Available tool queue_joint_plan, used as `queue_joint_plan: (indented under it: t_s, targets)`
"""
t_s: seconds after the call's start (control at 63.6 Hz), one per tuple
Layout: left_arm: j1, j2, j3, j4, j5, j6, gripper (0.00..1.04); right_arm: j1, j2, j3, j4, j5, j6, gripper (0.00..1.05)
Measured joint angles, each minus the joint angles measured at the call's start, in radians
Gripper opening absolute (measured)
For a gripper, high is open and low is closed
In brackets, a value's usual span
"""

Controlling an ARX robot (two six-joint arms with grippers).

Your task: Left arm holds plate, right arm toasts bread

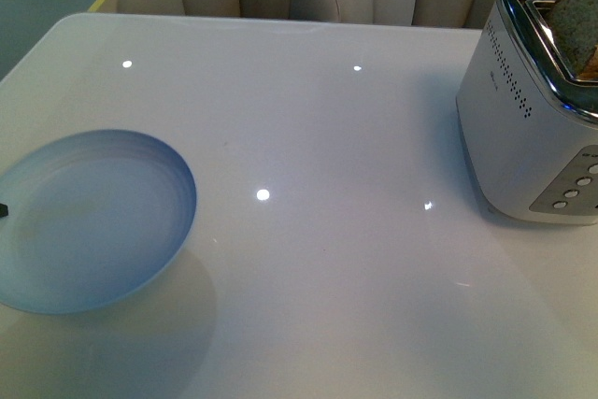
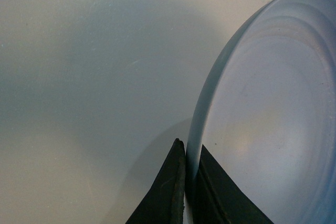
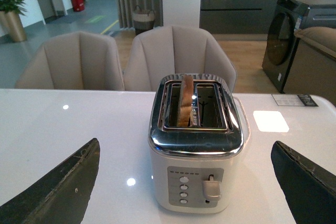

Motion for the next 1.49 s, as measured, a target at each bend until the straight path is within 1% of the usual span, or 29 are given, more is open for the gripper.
queue_joint_plan:
  t_s: [0.252, 0.519, 0.959, 1.494]
  targets:
    - [-0.001, 0.100, 0.058, 0.056, 0.002, 0.012, 0.03, 0.000, 0.000, 0.000, 0.000, 0.000, 0.000, 0.96]
    - [-0.015, 0.198, 0.132, 0.071, -0.021, 0.018, 0.03, 0.000, 0.000, 0.000, 0.000, 0.000, 0.000, 0.96]
    - [-0.053, 0.296, 0.218, 0.084, -0.016, -0.004, 0.03, 0.000, 0.000, 0.000, 0.000, 0.000, 0.000, 0.96]
    - [-0.063, 0.354, 0.245, 0.101, -0.009, -0.031, 0.03, 0.000, 0.000, 0.000, 0.000, 0.000, 0.000, 0.96]
